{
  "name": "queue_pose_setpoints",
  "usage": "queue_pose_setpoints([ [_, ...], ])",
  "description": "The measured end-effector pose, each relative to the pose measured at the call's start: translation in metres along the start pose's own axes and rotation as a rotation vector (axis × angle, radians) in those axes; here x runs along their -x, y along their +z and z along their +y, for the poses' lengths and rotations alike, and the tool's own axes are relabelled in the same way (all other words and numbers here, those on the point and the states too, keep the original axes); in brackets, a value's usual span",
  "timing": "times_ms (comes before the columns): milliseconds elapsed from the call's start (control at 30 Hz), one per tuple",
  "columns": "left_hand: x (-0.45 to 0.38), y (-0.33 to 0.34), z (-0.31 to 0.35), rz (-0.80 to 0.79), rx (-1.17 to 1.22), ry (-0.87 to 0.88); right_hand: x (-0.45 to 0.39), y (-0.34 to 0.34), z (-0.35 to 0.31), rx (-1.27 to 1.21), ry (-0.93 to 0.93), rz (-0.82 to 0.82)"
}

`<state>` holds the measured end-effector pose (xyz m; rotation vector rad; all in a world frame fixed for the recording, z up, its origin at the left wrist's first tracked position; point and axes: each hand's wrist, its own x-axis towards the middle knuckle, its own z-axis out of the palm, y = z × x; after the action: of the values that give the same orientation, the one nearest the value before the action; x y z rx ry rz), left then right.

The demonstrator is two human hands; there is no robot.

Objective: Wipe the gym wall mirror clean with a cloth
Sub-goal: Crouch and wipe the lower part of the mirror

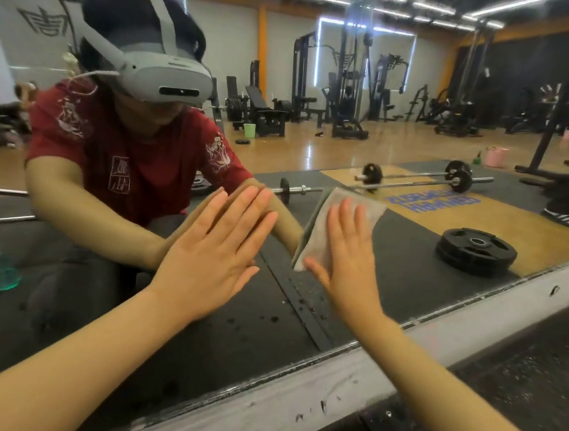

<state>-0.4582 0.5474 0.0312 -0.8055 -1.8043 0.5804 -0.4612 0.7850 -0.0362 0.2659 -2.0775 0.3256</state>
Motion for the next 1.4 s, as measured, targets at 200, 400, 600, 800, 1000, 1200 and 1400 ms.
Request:
queue_pose_setpoints([
  [200, 0.004, 0.006, -0.003, -0.014, -0.066, 0.037, 0.037, 0.022, -0.008, 0.184, -0.164, -0.002],
  [400, 0.004, 0.006, -0.003, -0.001, -0.056, 0.032, -0.05, -0.022, -0.017, 0.039, -0.075, 0.054],
  [600, 0.004, 0.005, -0.003, -0.007, -0.055, 0.034, 0.024, 0.015, -0.009, 0.146, -0.128, 0.022],
  [800, 0.004, 0.006, -0.003, -0.002, -0.059, 0.032, 0.068, 0.027, -0.013, 0.217, -0.157, -0.078],
  [1000, 0.004, 0.007, -0.003, -0.006, -0.041, 0.036, -0.021, -0.006, -0.039, 0.01, -0.069, 0.026],
  [1200, 0.004, 0.006, -0.003, -0.007, -0.043, 0.037, 0.043, 0.028, -0.034, 0.049, -0.097, 0.011],
  [1400, 0.004, 0.007, -0.002, -0.006, -0.067, 0.043, 0.111, 0.054, -0.055, -0.037, 0.086, -0.075],
])
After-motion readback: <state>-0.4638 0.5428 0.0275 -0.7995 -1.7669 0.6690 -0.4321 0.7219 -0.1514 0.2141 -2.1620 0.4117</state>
